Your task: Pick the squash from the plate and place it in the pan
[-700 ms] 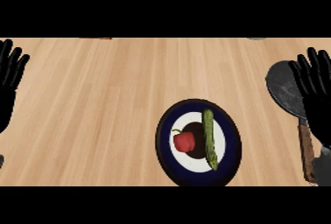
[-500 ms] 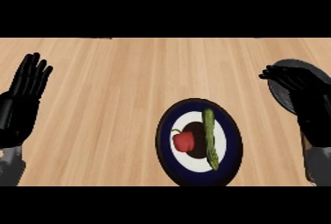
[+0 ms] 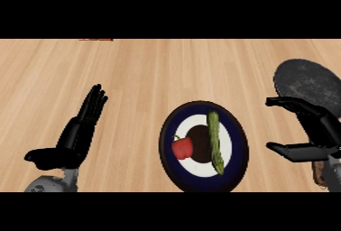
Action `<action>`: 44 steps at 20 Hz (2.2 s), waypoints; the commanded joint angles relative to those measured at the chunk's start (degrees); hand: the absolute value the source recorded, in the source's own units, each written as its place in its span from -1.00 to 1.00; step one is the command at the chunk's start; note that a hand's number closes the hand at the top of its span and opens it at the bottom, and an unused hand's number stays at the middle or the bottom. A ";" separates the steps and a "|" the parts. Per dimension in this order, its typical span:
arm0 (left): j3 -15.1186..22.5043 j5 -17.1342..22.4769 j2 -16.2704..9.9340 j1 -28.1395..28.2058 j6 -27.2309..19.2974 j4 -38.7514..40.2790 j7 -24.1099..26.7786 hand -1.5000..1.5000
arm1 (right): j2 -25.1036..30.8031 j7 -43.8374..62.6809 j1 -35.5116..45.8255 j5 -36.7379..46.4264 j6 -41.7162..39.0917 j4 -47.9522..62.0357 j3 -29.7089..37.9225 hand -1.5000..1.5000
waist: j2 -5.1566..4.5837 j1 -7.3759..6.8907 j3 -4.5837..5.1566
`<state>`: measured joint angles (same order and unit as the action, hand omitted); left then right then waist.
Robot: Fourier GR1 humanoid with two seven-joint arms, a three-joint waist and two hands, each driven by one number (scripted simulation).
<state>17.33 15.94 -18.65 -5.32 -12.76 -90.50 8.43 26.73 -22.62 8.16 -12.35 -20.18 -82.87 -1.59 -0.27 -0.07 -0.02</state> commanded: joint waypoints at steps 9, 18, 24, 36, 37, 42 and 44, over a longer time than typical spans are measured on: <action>3.53 -4.57 5.07 2.54 -1.78 -0.89 -1.10 0.00 | 7.29 -1.81 7.84 17.12 -3.14 3.60 -3.43 -1.00 | 0.26 -0.57 0.02; 3.18 -4.48 5.34 1.86 -0.20 -0.72 -2.03 0.00 | 6.89 14.48 12.66 31.72 -5.35 -2.70 -17.18 -1.00 | 0.45 -0.48 0.06; 1.07 -4.96 6.17 1.11 -0.06 1.55 -0.24 0.00 | 2.41 19.53 16.48 43.10 -5.31 0.27 -25.49 -1.00 | 0.26 -0.42 0.04; 0.10 -10.43 11.49 0.16 -0.20 1.95 -3.52 0.00 | -5.71 17.31 13.58 53.42 -5.59 6.86 -22.49 -1.00 | 0.25 -0.05 0.01; -2.61 -8.89 9.13 0.12 3.27 2.78 -1.78 0.00 | -7.36 18.44 14.71 55.81 -5.38 8.62 -23.34 -1.00 | 0.24 -0.12 0.02; -3.85 -9.47 10.39 1.64 5.21 3.08 -0.44 0.00 | -7.81 15.62 12.72 55.47 -5.83 7.37 -18.12 -1.00 | 0.27 -0.04 0.02; -6.22 -8.95 9.93 -0.49 6.68 5.27 0.01 0.00 | -12.04 15.94 13.05 58.35 -2.72 11.96 -19.81 -1.00 | 0.22 -0.12 0.01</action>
<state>13.72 6.98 -9.00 -3.88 -7.93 -87.66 7.71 18.09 -5.14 20.19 43.54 -24.92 -75.79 -22.65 0.00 -0.12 0.01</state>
